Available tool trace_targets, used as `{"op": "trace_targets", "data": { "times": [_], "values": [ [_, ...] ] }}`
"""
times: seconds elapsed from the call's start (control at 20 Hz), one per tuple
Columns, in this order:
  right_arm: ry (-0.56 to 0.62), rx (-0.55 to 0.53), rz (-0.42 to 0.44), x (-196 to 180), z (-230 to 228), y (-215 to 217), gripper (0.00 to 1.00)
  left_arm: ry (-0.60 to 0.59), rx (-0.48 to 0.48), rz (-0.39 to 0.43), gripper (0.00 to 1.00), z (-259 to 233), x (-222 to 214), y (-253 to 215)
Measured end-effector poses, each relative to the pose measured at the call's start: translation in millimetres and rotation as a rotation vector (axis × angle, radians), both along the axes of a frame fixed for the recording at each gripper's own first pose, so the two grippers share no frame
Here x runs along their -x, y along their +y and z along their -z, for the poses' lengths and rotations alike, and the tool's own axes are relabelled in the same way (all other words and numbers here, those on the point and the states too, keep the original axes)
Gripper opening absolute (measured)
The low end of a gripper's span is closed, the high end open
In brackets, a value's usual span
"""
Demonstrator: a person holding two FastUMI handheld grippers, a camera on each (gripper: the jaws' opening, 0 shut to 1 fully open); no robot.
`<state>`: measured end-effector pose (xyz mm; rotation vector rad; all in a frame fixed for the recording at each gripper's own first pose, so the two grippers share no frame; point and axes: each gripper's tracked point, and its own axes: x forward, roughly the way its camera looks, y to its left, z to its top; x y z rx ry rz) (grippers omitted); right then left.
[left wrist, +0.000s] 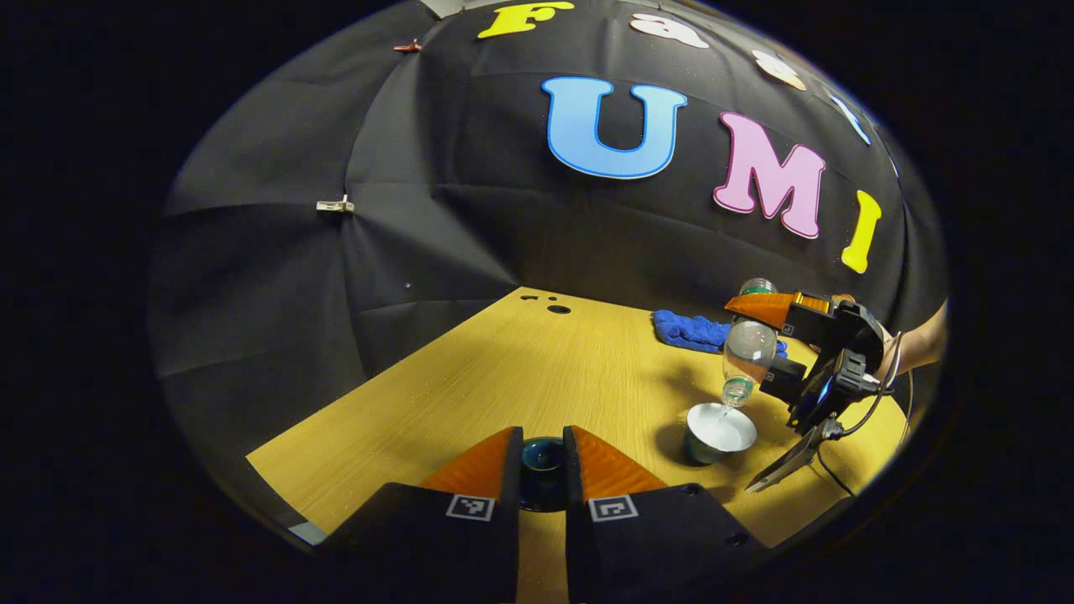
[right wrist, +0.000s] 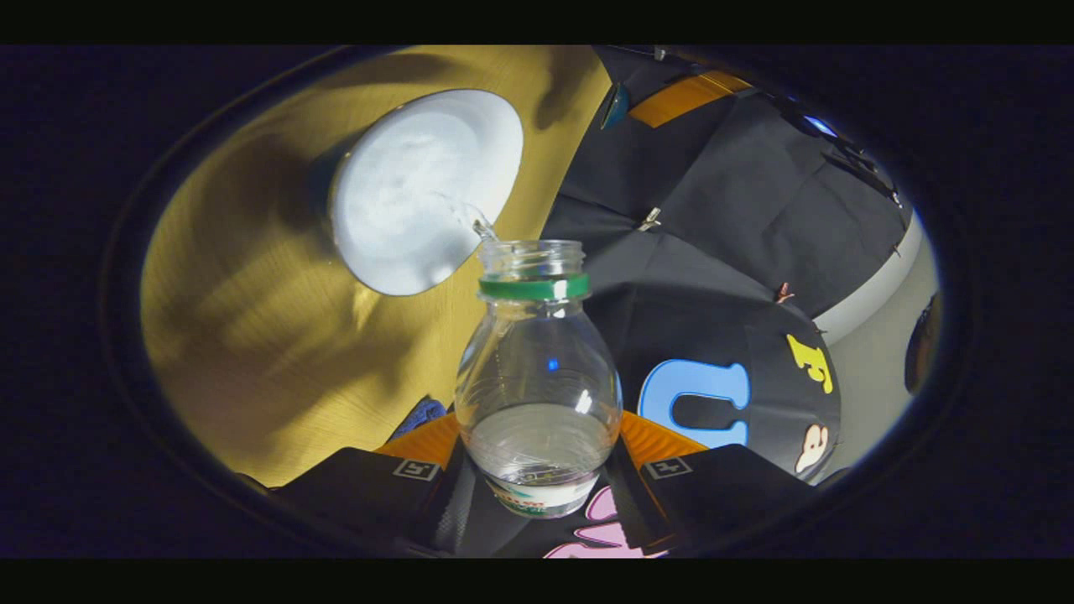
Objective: Open the teacup lid with one hand, grasp the water bottle and pour water into the teacup with the other hand; after pouring, place the water bottle on the coaster and then close the teacup lid.
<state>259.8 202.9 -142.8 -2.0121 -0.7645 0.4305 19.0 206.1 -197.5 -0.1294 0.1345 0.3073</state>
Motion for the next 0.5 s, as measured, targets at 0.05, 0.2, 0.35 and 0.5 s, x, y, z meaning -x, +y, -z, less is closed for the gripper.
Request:
{"op": "trace_targets", "data": {
  "times": [0.05, 0.2, 0.35, 0.5],
  "values": [
    [0.0, 0.006, -0.001, 0.2, 2.0, 0.5, 0.72, -0.002, -0.006, 0.003, 0.27, -1.1, 0.0, -0.1],
    [0.0, 0.025, -0.01, 4.8, 4.3, 1.7, 0.72, -0.005, -0.013, 0.013, 0.27, -3.6, -0.9, -0.8],
    [0.001, 0.031, -0.014, 6.5, 4.9, 0.6, 0.72, -0.004, -0.015, 0.018, 0.26, -4.0, -1.3, -0.9],
    [-0.002, 0.034, -0.014, 5.9, 3.0, 2.1, 0.72, -0.002, -0.014, 0.021, 0.27, -3.2, -1.1, -1.0]
  ]
}}
